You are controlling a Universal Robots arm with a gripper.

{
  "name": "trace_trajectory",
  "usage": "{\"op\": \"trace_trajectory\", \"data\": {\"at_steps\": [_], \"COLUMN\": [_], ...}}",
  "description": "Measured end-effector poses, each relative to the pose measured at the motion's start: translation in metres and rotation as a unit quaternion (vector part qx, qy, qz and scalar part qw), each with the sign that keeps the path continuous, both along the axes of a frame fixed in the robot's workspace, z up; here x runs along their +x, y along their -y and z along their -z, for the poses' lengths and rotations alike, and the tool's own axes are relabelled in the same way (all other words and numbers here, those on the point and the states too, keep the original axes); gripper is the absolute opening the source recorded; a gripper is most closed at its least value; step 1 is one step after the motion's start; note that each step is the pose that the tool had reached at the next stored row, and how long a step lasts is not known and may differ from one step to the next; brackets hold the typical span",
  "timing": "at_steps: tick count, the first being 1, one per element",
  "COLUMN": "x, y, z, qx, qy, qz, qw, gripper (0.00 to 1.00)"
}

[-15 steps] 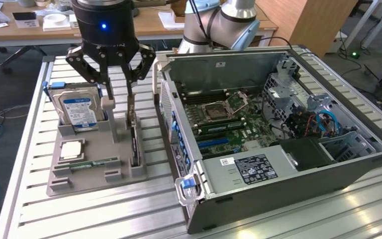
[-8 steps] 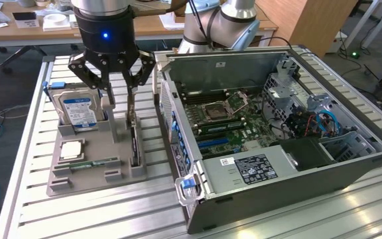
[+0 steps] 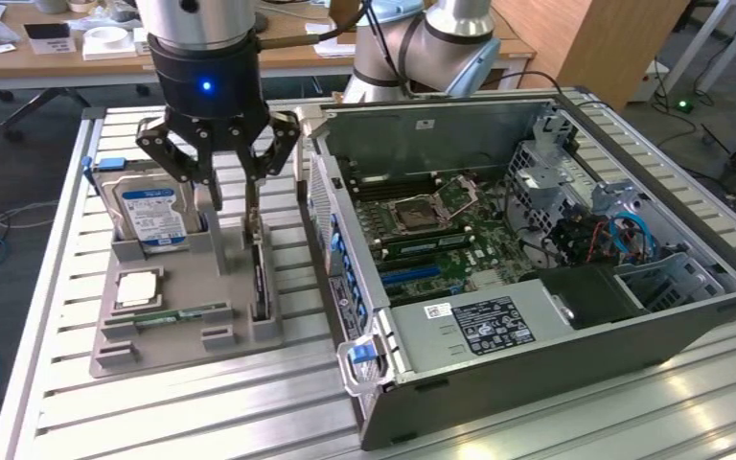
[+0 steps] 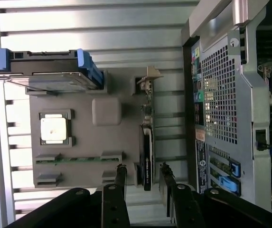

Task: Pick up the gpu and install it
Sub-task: 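Pick up the gpu and move the gpu toward the slot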

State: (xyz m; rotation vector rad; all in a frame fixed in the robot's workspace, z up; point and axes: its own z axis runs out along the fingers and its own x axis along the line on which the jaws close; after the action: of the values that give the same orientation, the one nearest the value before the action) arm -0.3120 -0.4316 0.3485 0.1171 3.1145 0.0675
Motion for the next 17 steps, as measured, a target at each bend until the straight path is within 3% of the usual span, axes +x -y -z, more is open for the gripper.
{"op": "trace_trajectory", "data": {"at_steps": [17], "x": [0.0], "y": [0.0], "z": [0.0288], "qx": [0.0], "qy": [0.0], "qz": [0.0], "qw": [1.0], "gripper": [0.42]}}
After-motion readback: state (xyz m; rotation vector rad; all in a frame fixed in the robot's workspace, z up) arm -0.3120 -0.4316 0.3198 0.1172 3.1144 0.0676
